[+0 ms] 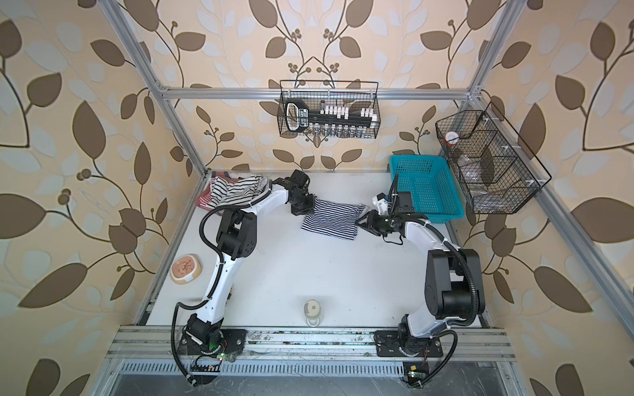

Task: Fold and stack tank tops
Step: Pick up the tank top from the top-center of the table.

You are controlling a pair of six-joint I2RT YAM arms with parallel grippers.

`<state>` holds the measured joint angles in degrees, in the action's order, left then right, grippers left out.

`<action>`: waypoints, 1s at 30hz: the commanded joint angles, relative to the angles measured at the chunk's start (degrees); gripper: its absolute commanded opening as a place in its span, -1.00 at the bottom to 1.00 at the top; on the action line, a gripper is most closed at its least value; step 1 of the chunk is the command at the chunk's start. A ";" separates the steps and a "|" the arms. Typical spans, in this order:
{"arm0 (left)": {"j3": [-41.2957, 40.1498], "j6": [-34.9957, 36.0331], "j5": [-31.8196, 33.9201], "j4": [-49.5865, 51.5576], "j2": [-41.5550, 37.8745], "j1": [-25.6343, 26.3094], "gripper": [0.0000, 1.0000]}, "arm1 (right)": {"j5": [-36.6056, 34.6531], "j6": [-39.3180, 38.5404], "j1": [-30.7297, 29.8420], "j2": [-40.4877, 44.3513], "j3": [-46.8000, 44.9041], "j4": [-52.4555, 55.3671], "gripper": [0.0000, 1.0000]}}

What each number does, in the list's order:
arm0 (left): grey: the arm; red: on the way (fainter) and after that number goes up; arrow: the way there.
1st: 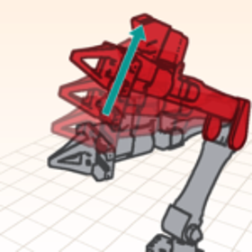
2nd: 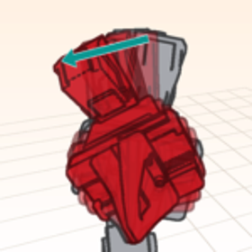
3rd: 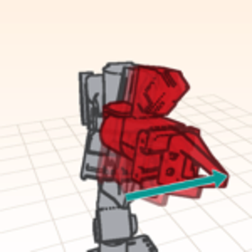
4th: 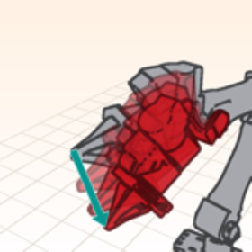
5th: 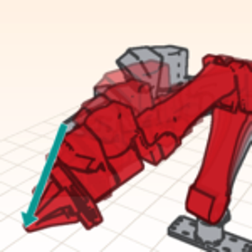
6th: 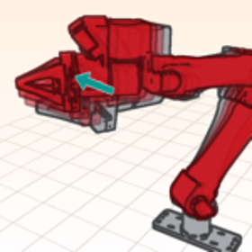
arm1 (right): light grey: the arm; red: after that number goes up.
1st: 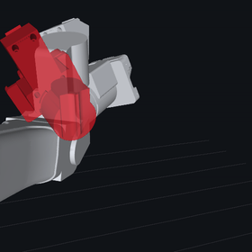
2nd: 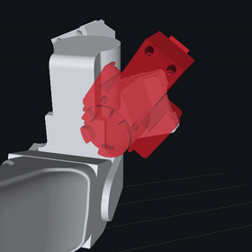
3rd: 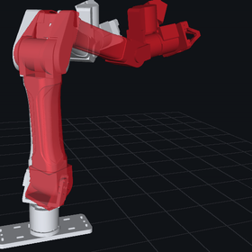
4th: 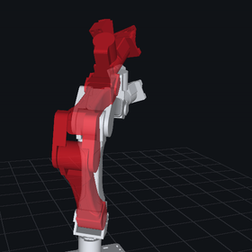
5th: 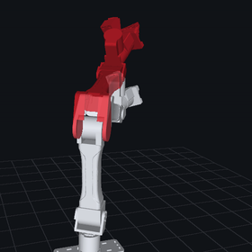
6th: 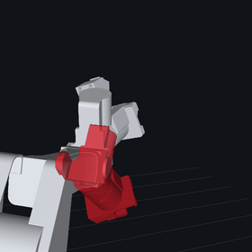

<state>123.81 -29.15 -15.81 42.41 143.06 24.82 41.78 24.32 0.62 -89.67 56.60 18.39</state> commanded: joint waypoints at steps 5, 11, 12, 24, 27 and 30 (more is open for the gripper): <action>-3.76 1.47 9.10 12.31 -0.74 -1.16 -1.00 | 0.90 -2.34 1.98 3.70 -1.72 1.91 -0.31; -1.54 4.42 13.88 16.53 -3.65 -6.78 -1.00 | 1.57 -1.34 2.00 4.16 -3.40 -0.19 -0.31; -1.79 4.82 14.35 16.65 -4.15 -7.84 -1.00 | 1.73 -1.13 1.93 4.19 -3.80 -0.60 -0.31; 10.74 8.53 17.30 20.30 -3.30 -11.20 -1.00 | 2.26 0.11 1.94 2.97 -5.65 -3.39 -0.33; 14.00 9.08 17.58 20.91 -3.07 -11.20 -1.00 | 2.19 0.55 1.90 2.75 -5.84 -4.04 -0.33; 14.88 9.58 17.75 20.31 -3.89 -11.20 -1.00 | 2.32 0.77 1.84 2.55 -5.84 -4.26 -0.34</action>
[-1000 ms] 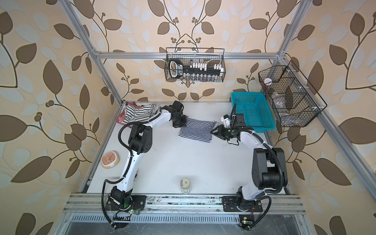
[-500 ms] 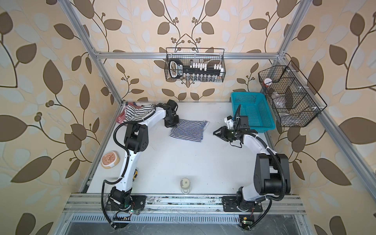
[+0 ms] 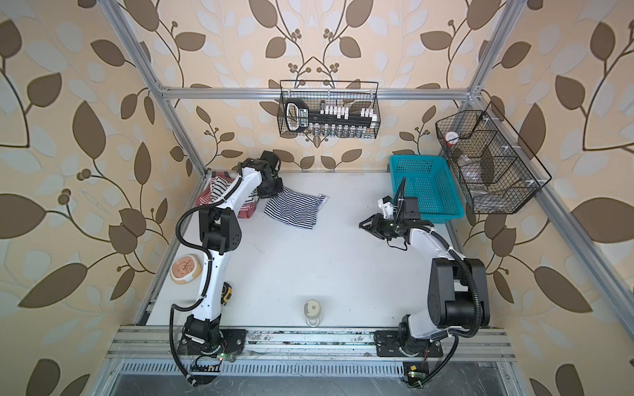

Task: Fold and stack tank tops
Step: Pick up the tank top from the top-center of the table.

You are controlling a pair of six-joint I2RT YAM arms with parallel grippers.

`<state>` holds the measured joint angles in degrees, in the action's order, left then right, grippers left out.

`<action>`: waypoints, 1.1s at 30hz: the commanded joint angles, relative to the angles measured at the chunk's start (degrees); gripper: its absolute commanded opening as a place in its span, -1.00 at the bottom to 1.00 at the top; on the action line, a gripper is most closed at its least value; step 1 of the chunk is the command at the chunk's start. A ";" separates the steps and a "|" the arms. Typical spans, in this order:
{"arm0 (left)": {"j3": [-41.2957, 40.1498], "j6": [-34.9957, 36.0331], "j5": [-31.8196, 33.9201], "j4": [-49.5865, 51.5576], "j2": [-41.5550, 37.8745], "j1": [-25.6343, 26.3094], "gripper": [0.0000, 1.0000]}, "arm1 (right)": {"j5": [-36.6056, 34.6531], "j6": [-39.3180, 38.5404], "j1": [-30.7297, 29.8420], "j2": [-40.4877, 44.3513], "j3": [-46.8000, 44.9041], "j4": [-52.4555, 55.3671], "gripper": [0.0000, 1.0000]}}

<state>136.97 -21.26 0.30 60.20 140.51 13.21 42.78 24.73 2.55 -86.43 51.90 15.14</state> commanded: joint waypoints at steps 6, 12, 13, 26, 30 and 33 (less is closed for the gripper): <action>4.22 3.06 3.23 2.43 -0.78 0.07 -1.00 | 1.29 0.29 -0.26 -1.37 -0.95 -1.14 -0.35; 6.12 4.05 4.83 2.33 -0.93 -0.96 -1.00 | 1.16 0.48 -0.28 -2.25 -0.94 -1.51 -0.36; 6.33 4.29 5.05 1.92 -1.23 -1.36 -1.00 | 1.16 0.45 -0.41 -2.44 -0.93 -1.60 -0.36; 11.76 9.55 6.60 -2.44 -6.34 -6.95 -1.00 | 0.55 1.35 -1.48 -4.77 -0.73 -3.16 -0.36; 11.38 10.28 7.43 -1.68 -9.04 -9.36 -1.00 | 0.38 2.09 -2.57 -5.90 -0.07 -3.97 -0.36; 9.09 10.52 6.63 -2.48 -11.71 -11.96 -1.00 | 0.19 2.25 -3.67 -7.01 0.77 -4.29 -0.36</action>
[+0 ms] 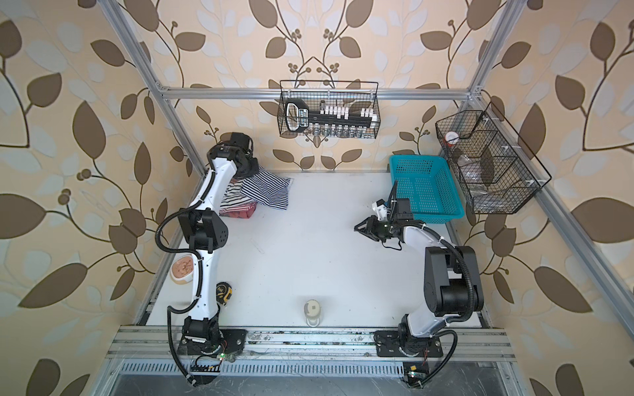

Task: Fold and stack tank tops
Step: Pick up the tank top from the top-center of the table, then place the tank top among several tank tops.

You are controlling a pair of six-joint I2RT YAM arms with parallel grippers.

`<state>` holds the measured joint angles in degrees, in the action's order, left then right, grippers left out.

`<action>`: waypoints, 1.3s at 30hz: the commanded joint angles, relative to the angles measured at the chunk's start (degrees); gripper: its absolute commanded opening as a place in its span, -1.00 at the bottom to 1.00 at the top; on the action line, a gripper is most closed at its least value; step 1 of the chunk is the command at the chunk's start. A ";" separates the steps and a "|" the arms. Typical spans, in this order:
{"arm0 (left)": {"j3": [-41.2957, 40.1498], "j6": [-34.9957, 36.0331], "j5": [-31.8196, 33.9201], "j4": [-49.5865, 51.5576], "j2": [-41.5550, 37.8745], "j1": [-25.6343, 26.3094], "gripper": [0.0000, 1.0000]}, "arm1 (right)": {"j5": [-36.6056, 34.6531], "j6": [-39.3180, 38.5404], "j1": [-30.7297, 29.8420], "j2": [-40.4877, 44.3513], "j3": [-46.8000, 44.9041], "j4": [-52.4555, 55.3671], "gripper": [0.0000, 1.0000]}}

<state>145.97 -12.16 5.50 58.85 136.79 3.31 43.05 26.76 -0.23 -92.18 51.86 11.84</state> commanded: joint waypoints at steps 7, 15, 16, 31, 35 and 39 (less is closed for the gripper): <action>-3.87 3.26 -0.03 -2.38 -13.40 -6.53 -1.00 | -0.48 1.01 -3.14 -3.46 2.40 -1.55 -0.37; -17.39 7.67 -3.24 -6.62 -13.15 -10.95 -1.00 | -0.53 1.38 -4.75 -5.44 3.31 -2.00 -0.37; -18.61 8.78 -3.30 -8.19 -12.20 -11.18 -1.00 | -0.50 1.41 -5.01 -5.74 3.34 -2.05 -0.37; -25.75 7.29 -8.81 -26.65 -2.77 -17.61 -1.00 | -2.30 2.39 -8.25 -7.87 5.23 -1.71 -0.37; -23.06 5.62 -14.61 -24.01 -0.91 -17.55 -0.47 | -2.54 2.86 -9.47 -8.87 5.95 -1.84 -0.37; -27.55 1.68 -17.54 -26.80 -4.79 -17.60 0.21 | -2.50 2.99 -9.85 -9.01 6.42 -1.82 -0.37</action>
<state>120.05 -7.55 -7.90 35.22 135.59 -14.13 41.06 29.39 -9.89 -100.57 56.34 10.26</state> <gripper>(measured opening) 0.570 0.315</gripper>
